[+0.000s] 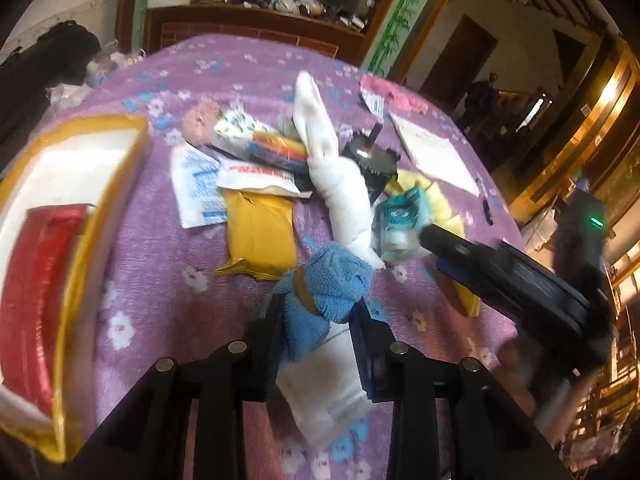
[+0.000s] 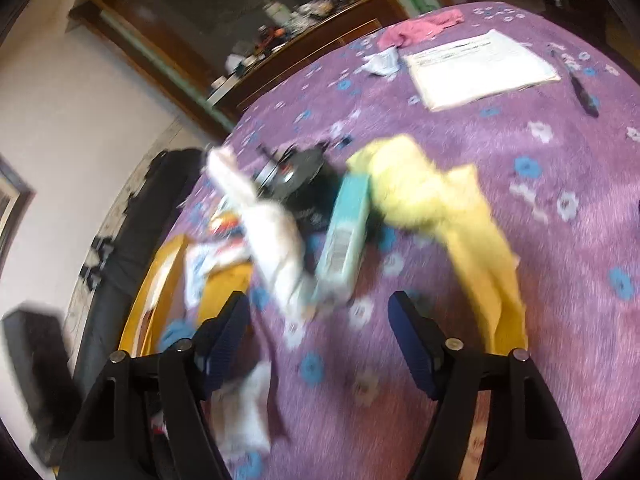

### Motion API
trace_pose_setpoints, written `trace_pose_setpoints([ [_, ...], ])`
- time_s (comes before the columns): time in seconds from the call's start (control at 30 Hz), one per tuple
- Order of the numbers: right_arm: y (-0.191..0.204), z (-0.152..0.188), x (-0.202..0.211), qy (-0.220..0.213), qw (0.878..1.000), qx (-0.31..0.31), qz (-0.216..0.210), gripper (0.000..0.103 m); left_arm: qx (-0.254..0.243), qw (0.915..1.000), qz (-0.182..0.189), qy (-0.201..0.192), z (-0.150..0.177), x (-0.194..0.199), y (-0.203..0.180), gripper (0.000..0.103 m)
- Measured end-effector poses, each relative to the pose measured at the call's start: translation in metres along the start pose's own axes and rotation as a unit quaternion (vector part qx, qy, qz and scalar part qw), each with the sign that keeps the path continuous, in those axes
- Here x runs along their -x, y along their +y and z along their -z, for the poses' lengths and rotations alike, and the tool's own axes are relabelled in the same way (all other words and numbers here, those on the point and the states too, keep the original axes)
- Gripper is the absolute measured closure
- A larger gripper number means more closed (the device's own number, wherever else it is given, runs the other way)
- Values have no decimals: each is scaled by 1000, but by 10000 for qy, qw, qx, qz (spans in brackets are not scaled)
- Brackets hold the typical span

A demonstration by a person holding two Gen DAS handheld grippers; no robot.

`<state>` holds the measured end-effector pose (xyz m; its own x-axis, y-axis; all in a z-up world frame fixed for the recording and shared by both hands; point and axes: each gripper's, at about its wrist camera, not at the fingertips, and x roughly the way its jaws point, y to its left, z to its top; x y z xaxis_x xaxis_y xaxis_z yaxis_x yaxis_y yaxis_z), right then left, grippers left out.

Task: Organize soft objects
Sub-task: 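Carry the blue towel to the tray with left while right carries the teal tissue pack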

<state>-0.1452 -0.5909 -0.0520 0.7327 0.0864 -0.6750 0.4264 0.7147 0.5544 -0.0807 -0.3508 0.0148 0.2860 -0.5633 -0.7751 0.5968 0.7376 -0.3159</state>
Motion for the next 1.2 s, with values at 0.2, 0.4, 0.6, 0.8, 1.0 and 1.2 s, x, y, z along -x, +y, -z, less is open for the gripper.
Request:
trace_pose_setpoints([
  [0.2, -9, -6, -20, 139, 9992, -341, 178, 92, 57, 9998, -50, -170, 7, 22, 4, 71],
  [0.4, 12, 19, 24, -445, 9988, -159, 118, 93, 136, 9997, 4, -216, 15, 37, 11, 71],
  [0.6, 45, 34, 57, -847, 9962, 47, -193, 93, 278, 9987, 99, -405, 21, 67, 19, 71],
  [0.8, 95, 51, 66, -685, 9896, 686, -1066, 93, 513, 9956, -33, -782, 22, 111, 45, 71],
  [1.0, 141, 71, 34, 1, 9787, 1016, -1785, 93, 901, 9890, -526, -1049, 18, 143, 97, 71],
  [1.2, 178, 82, -14, 717, 9697, 1154, -2032, 93, 1175, 9816, -1089, -1039, 12, 142, 151, 71],
])
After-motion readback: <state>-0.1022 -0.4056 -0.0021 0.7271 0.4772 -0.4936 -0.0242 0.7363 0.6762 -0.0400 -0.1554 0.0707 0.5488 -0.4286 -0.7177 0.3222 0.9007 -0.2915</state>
